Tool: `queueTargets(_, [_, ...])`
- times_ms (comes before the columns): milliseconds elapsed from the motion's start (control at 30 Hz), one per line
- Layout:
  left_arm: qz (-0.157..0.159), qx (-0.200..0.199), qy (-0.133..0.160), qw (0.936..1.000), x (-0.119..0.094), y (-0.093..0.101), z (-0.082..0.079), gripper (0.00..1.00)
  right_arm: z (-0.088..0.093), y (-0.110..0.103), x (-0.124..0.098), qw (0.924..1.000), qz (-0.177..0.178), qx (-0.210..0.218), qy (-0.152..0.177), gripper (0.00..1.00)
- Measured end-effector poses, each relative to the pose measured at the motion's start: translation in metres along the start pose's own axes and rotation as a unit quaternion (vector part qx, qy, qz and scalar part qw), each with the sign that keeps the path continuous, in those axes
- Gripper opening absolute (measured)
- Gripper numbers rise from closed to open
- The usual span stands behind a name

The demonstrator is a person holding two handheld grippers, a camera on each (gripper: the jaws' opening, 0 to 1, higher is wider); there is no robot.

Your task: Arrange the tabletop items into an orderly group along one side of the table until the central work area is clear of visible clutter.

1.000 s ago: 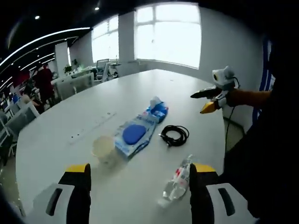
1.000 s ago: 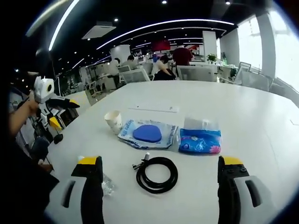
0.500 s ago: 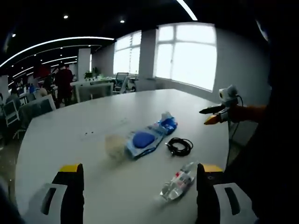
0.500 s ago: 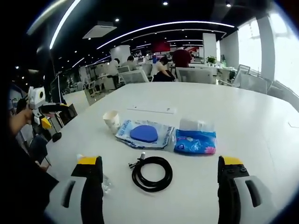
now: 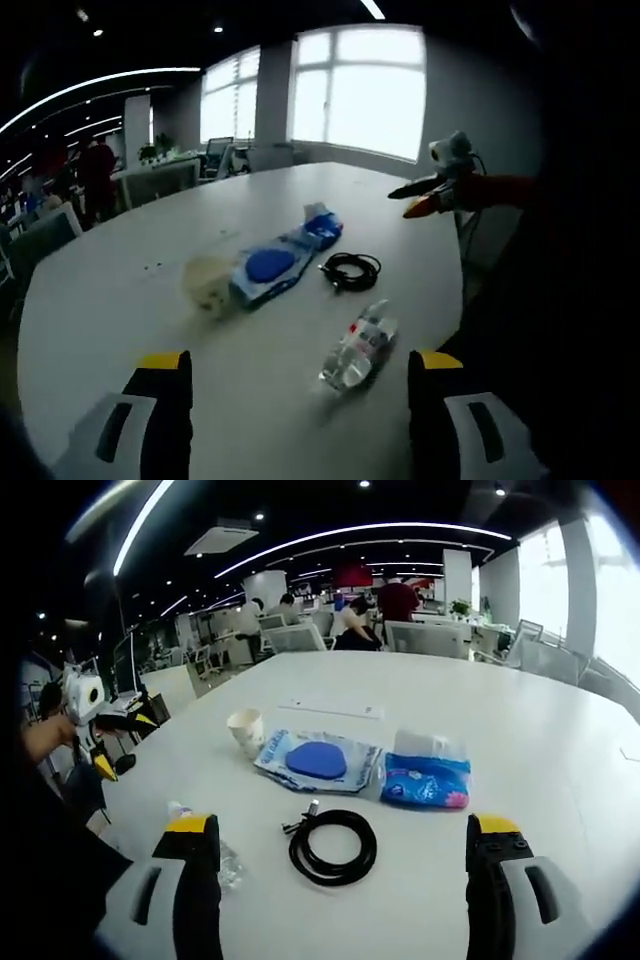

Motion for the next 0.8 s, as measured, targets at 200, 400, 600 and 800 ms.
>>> queueTargets(200, [0.035,0.048,-0.068,0.9960,0.019,0.005,0.011,0.79,0.002,-0.005,0.000,1.0000,-0.002,-0.003,-0.002,1.00])
queueTargets(400, [0.085,0.087,-0.112,0.9863,0.039,0.005,0.026,0.68,0.005,-0.010,0.000,1.0000,-0.005,-0.001,-0.006,1.00])
queueTargets(600, [0.120,0.120,-0.135,0.9762,0.059,0.003,0.029,0.62,0.008,-0.012,0.001,0.9999,-0.007,-0.001,-0.009,1.00])
queueTargets(800, [0.154,0.151,-0.136,0.9668,0.075,-0.001,0.031,0.47,0.013,-0.012,0.000,0.9999,-0.006,0.002,-0.013,0.99])
Point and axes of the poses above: the point that each gripper's makers call its tool centre point, and the gripper's own axes: x roughly forward along the fingers, y roughly to its right, z roughly out of its underside, the point moved 10 cm from there along -x, roughly backward along the fingers, and after that the axes turned 6 degrees about z, right-handed, at the moved point
